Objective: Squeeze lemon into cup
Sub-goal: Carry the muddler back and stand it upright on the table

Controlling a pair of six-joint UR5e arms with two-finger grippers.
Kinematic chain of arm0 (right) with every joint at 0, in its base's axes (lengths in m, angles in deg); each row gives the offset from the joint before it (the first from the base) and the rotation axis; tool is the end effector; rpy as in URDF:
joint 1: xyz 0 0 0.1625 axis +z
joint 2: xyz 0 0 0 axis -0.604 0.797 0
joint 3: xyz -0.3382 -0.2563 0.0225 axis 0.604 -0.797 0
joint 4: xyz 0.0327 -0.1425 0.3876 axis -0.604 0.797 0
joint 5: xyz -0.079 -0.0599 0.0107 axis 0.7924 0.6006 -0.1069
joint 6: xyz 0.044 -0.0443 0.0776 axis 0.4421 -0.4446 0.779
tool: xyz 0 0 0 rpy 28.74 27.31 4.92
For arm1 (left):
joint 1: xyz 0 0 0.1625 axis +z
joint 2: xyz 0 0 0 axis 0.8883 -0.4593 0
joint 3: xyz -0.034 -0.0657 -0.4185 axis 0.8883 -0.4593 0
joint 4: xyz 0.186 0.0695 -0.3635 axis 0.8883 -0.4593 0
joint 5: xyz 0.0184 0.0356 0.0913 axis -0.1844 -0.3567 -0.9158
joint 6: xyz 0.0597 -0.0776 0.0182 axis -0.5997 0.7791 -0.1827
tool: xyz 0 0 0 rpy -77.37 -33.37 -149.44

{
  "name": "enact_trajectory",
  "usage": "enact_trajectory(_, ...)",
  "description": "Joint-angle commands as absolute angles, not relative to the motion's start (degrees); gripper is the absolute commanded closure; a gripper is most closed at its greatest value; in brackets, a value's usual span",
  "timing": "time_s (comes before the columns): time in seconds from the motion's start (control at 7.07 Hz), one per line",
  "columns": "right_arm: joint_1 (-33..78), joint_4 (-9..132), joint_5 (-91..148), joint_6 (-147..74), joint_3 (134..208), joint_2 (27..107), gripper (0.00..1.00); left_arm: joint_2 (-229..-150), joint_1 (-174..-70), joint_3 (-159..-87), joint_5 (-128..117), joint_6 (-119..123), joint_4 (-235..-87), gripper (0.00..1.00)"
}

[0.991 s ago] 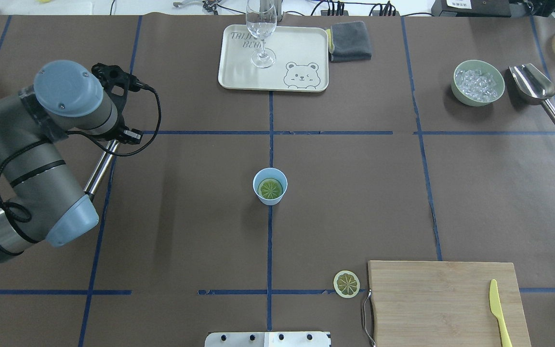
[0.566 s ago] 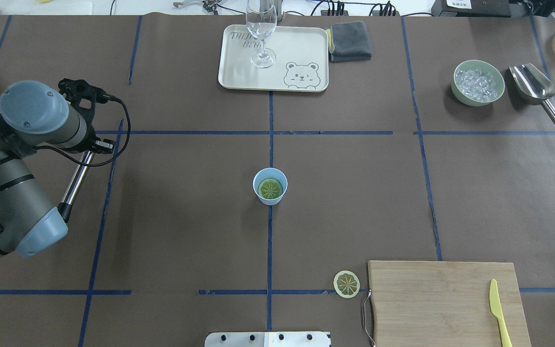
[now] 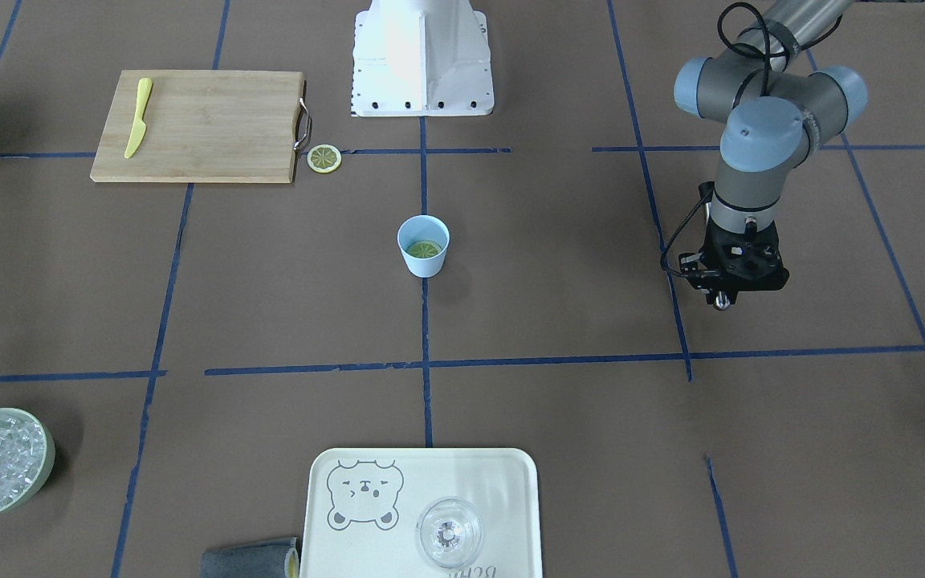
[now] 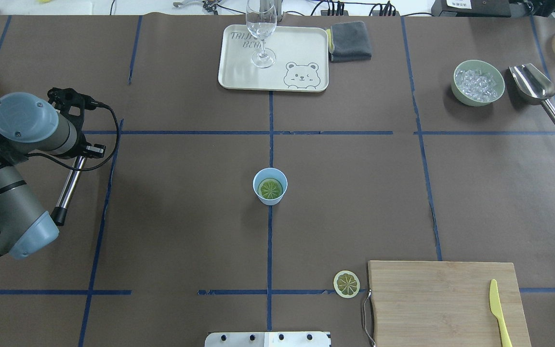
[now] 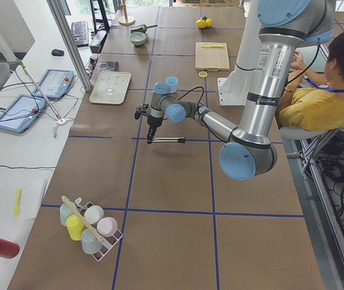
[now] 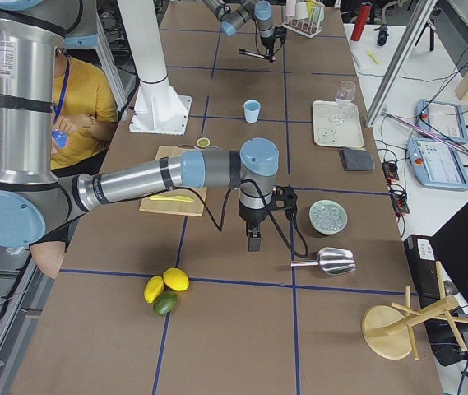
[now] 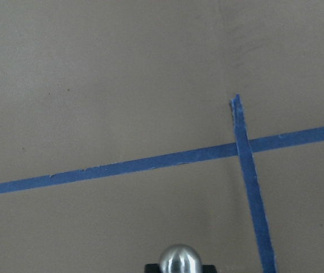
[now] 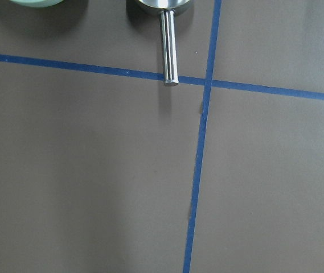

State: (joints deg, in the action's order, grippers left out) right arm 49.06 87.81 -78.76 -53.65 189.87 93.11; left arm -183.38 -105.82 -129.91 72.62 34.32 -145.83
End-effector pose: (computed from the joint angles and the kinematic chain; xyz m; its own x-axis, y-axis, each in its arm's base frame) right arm 0.0400 -0.4393 0.5507 0.7573 -0.0971 0.6458 0.0774 0.9953 0.0589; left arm 0.3587 -0.4961 0.4623 0.8630 0.1122 -0.4925 0.0265 0.9636 0.2659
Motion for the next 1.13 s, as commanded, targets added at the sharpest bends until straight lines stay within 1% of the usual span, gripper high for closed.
enact_trajectory(0.0,49.06,87.81,-78.76,-53.65,189.87,93.12,0.00,-183.34,-105.64,-128.13,72.61,34.95,-147.80,1.00)
enact_trajectory(0.14,49.06,87.72,-78.84,-53.65,190.05,93.12,0.00,-183.34,-105.64,-127.69,72.61,35.04,-147.99,0.76)
enact_trajectory(0.28,49.06,87.81,-78.76,-53.65,189.88,93.12,0.00,-183.43,-105.55,-127.69,72.61,35.04,-147.99,0.70)
enact_trajectory(0.42,49.06,87.81,-78.84,-53.65,189.87,93.12,0.00,-183.43,-105.46,-127.60,72.61,34.95,-147.99,0.68)
enact_trajectory(0.71,49.15,87.81,-78.85,-53.65,189.87,93.12,0.00,-183.60,-105.37,-127.60,72.61,34.34,-147.99,0.00)
enact_trajectory(0.99,49.15,87.81,-78.76,-53.65,189.79,93.12,0.00,-183.87,-105.72,-127.86,72.44,33.72,-147.99,0.00)
